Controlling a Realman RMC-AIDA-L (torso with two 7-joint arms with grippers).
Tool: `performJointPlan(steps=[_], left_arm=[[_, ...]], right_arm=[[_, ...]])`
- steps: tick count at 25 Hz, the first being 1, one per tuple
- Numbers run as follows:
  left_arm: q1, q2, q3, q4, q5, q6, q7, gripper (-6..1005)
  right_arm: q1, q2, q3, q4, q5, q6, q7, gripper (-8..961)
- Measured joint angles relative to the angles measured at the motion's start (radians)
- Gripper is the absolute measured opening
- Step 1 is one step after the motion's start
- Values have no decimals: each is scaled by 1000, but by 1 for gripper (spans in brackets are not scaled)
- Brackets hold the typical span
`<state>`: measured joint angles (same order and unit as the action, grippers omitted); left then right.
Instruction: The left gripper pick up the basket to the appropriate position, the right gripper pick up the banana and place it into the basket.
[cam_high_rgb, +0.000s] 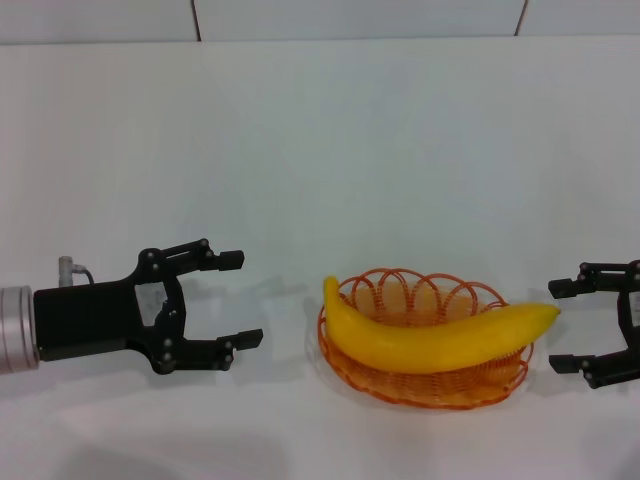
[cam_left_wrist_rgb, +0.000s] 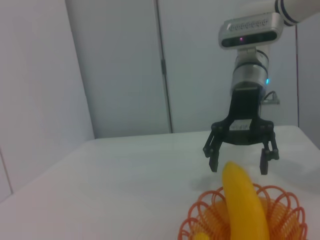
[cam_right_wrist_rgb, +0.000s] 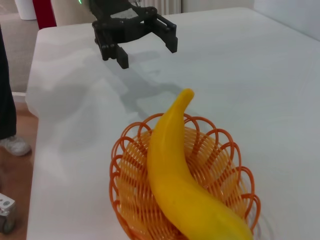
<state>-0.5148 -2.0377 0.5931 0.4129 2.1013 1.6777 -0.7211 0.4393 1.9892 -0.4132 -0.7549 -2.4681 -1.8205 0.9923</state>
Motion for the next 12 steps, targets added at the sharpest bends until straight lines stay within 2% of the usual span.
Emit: performJointPlan(steps=[12], left_arm=[[5, 0, -4, 0, 2, -3, 0, 859]], right_arm=[[-1, 0, 1, 3, 1, -3, -1, 875]])
